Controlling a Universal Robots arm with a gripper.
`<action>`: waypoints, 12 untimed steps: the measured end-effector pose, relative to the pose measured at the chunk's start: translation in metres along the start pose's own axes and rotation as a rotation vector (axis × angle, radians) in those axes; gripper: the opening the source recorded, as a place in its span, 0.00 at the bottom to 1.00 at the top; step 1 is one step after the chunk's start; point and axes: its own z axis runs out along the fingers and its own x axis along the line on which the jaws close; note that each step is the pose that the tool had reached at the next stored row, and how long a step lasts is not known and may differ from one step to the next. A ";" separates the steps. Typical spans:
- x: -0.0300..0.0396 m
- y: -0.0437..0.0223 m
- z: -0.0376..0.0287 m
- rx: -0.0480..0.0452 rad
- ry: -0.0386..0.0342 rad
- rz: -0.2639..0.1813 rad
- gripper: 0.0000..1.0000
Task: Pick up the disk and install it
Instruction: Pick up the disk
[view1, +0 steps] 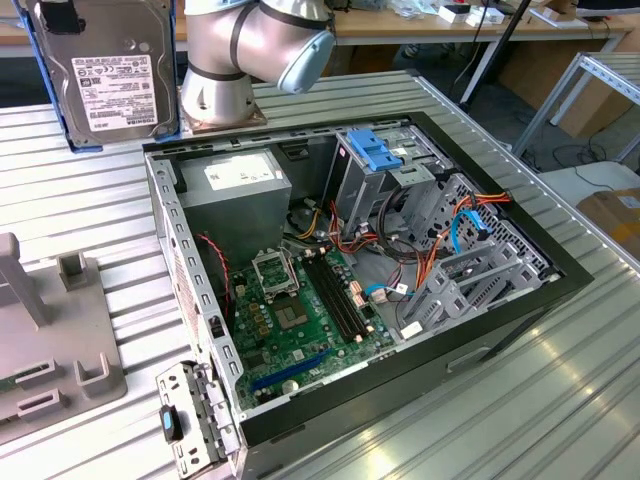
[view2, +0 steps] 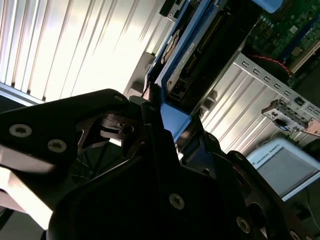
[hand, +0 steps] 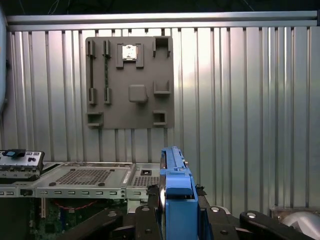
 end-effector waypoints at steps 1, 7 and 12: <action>-0.0001 -0.0034 0.0001 0.0001 0.0000 0.000 0.37; -0.0010 -0.0328 0.0007 0.0000 0.0000 0.000 0.37; -0.0016 -0.0523 0.0011 0.0000 0.0000 0.000 0.37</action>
